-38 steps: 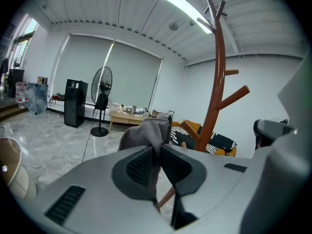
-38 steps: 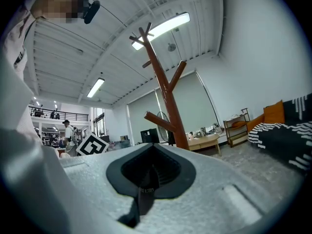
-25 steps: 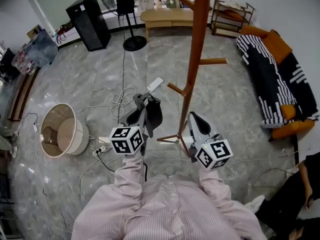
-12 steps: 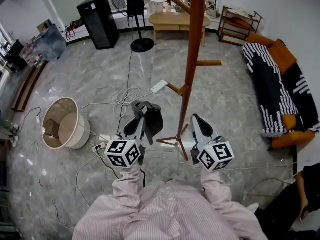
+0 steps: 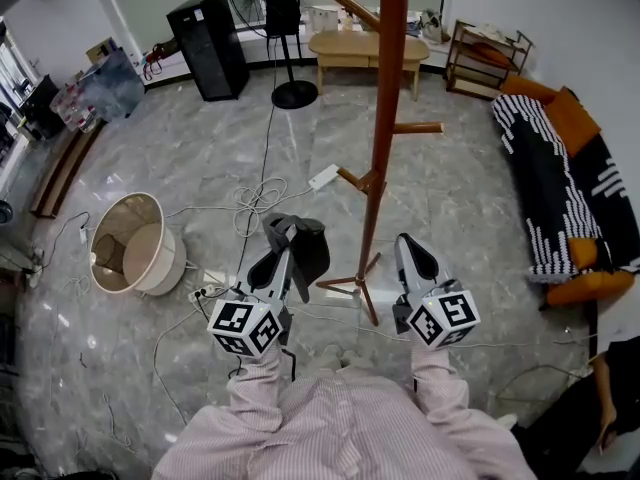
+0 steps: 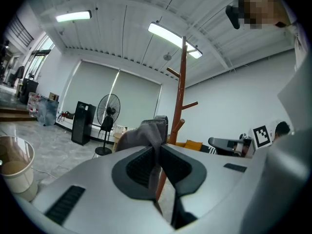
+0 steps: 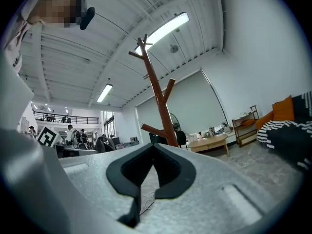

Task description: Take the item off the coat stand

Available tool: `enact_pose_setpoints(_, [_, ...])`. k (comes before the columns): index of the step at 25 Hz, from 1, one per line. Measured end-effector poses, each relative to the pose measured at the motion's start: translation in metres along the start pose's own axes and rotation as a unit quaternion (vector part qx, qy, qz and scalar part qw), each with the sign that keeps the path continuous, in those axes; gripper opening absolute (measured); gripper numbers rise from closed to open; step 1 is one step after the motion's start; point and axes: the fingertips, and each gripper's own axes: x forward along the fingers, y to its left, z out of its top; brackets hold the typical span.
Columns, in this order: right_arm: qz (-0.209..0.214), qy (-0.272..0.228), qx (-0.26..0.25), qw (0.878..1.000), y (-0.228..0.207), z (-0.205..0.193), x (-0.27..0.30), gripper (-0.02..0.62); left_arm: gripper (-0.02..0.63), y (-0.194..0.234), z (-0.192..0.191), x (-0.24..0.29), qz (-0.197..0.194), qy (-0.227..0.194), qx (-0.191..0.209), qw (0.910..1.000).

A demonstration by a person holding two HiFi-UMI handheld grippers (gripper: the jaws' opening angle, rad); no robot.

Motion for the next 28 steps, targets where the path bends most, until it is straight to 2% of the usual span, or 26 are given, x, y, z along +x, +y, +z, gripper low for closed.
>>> enact_pose_setpoints(13, [-0.014,-0.014,0.001,1.000,-0.006,0.010,-0.002,0.005,0.037,-0.004,0.016,-0.013,-0.012,-0.022,0.017,0.9995])
enact_pose_setpoints(19, [-0.031,-0.014,0.009,0.999,-0.009,0.010,0.000,0.005,0.036,0.002,0.018,-0.009,-0.014,-0.021,0.024,0.9994])
enact_pose_setpoints(28, [-0.030,-0.008,0.004,1.000,0.001,0.007,0.007,0.005,0.037,0.012,0.014,-0.010,-0.006,-0.002,0.044,0.9990])
